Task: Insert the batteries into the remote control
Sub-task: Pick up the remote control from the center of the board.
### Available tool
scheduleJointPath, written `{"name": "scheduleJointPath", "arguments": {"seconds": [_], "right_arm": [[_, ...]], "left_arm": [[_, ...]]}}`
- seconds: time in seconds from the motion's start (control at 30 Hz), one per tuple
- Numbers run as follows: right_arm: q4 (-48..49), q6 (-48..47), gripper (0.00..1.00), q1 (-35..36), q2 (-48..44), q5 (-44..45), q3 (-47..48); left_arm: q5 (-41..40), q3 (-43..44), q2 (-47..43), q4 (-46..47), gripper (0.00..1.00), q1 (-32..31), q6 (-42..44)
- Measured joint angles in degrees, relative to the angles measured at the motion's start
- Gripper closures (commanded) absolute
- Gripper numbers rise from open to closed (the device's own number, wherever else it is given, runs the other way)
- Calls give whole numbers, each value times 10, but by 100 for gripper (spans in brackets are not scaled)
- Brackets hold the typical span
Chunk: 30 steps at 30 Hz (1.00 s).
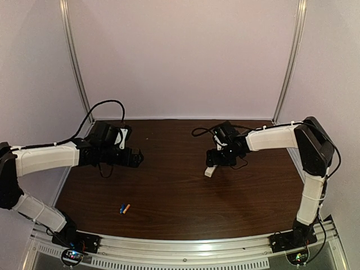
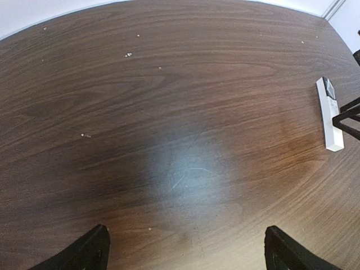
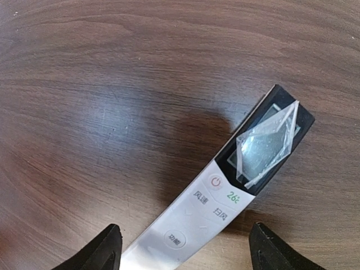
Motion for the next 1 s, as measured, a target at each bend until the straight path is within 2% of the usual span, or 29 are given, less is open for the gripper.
{"name": "scheduleJointPath", "arguments": {"seconds": [0.33, 0.67, 1.0], "right_arm": [[-55, -8, 28, 16, 53, 38, 65], [-116, -32, 51, 14, 104, 98, 134], [-117, -32, 75, -1, 112, 64, 142]], "left_arm": [[-1, -18, -19, 18, 2, 0, -9], [1, -40, -39, 45, 2, 0, -9], [1, -54, -73, 78, 3, 0, -10]]}}
